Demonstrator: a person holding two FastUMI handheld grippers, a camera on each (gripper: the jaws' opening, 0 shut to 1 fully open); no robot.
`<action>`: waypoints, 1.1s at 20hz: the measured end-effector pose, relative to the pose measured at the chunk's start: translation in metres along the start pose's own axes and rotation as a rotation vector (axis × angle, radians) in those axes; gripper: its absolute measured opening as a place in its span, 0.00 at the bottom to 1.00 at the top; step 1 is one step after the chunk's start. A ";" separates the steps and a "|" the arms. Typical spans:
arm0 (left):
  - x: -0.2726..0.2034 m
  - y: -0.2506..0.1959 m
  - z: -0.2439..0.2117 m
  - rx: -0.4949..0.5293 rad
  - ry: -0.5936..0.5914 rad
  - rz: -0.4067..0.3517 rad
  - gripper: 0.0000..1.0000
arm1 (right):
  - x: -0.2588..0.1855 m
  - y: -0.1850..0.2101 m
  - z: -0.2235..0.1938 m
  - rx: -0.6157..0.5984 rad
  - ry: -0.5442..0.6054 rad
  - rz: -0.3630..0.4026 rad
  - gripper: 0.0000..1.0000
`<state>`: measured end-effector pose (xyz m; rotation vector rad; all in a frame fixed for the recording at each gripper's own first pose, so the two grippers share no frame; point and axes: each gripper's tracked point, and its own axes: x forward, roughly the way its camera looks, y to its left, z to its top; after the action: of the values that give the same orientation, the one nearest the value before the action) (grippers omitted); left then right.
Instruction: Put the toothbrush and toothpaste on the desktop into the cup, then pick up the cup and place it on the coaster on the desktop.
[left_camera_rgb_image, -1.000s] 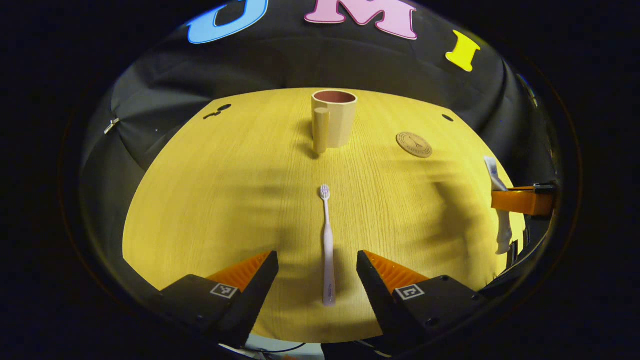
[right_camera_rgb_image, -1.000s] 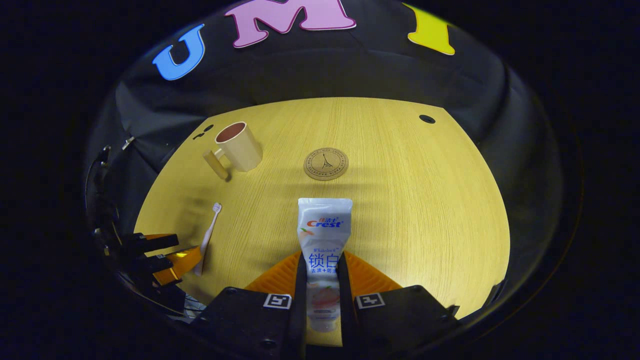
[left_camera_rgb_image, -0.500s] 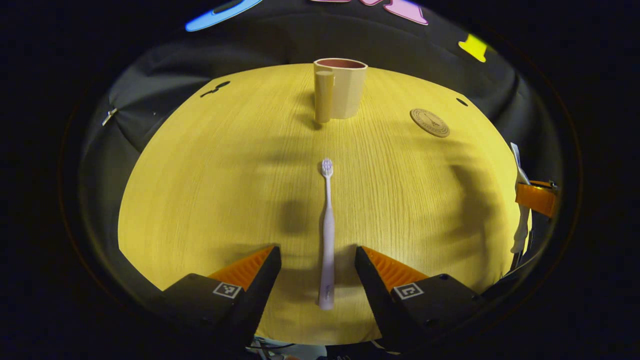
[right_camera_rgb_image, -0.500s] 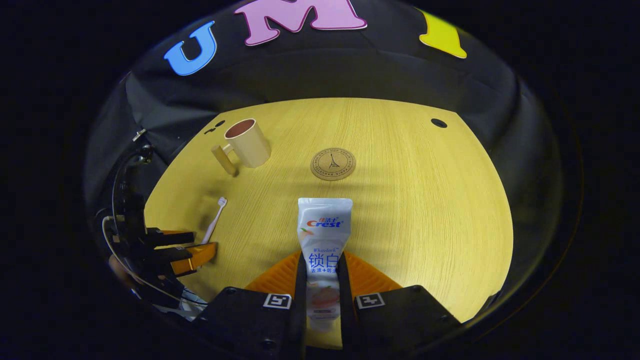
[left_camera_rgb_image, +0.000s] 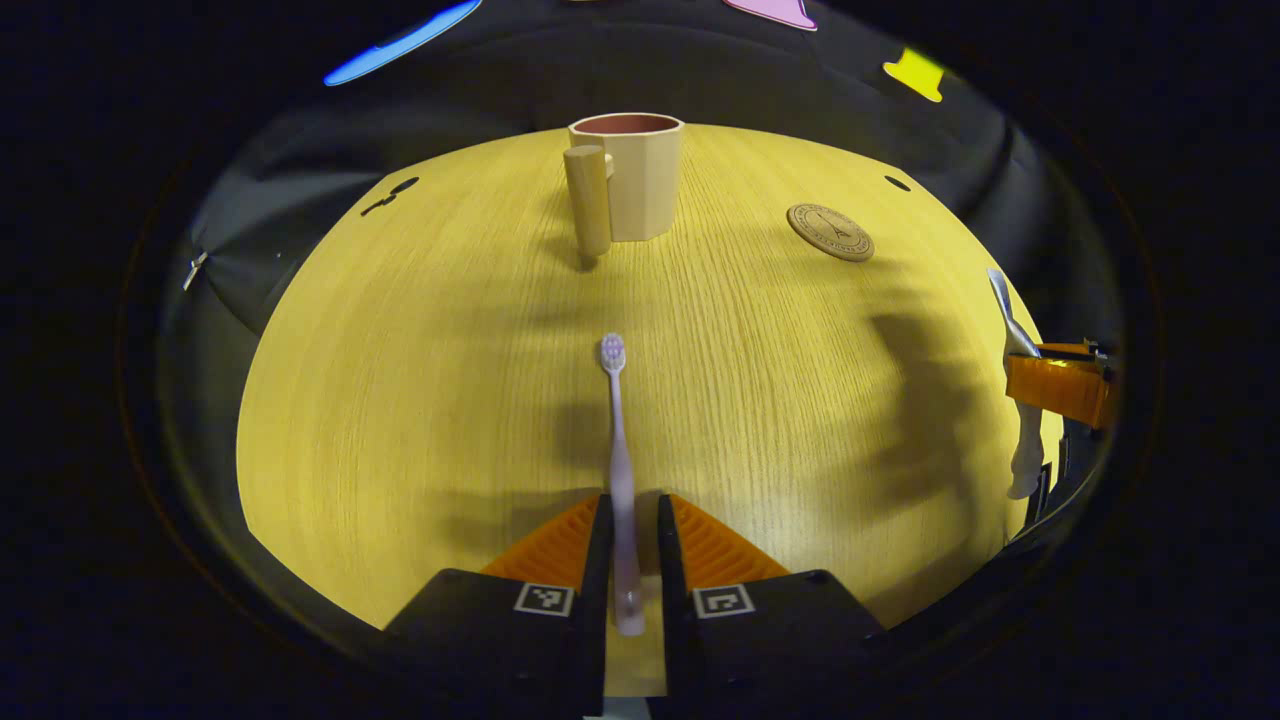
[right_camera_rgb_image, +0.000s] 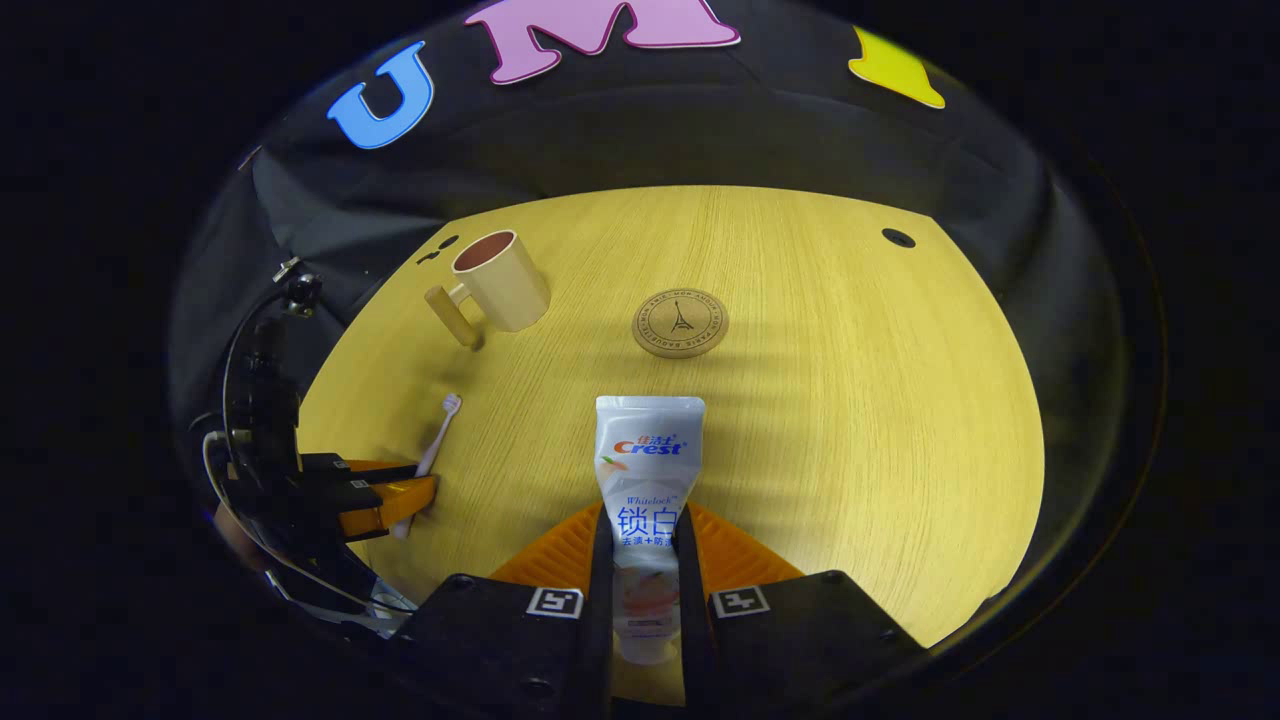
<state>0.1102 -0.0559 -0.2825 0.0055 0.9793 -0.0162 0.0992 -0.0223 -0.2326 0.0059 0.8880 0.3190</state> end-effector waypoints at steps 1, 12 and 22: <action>0.001 -0.001 0.001 -0.006 0.001 0.005 0.18 | 0.001 0.001 0.000 -0.002 0.008 0.006 0.31; -0.010 0.008 0.009 -0.140 -0.104 -0.063 0.06 | 0.010 0.030 0.067 -0.057 -0.092 0.028 0.32; -0.071 0.035 0.034 -0.245 -0.322 -0.064 0.06 | 0.014 0.090 0.160 -0.168 -0.332 0.100 0.31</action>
<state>0.0998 -0.0202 -0.2044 -0.2469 0.6541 0.0434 0.2048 0.0876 -0.1294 -0.0510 0.5312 0.4703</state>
